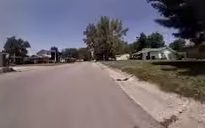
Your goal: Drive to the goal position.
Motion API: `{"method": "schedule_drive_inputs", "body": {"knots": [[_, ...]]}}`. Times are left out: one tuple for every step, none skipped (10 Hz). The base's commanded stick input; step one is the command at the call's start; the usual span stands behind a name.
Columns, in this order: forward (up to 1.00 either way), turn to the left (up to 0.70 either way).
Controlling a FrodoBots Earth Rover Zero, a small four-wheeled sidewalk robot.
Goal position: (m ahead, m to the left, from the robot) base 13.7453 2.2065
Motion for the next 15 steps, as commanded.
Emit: {"method": "schedule_drive_inputs", "body": {"knots": [[0.70,0.00],[0.70,0.00],[0.70,0.00],[0.70,0.00],[0.70,0.00],[0.70,0.00],[0.70,0.00],[0.70,0.00],[0.70,0.00],[0.70,0.00],[0.70,0.00],[0.70,0.00],[0.70,0.00],[0.70,0.00],[0.70,0.00]]}}
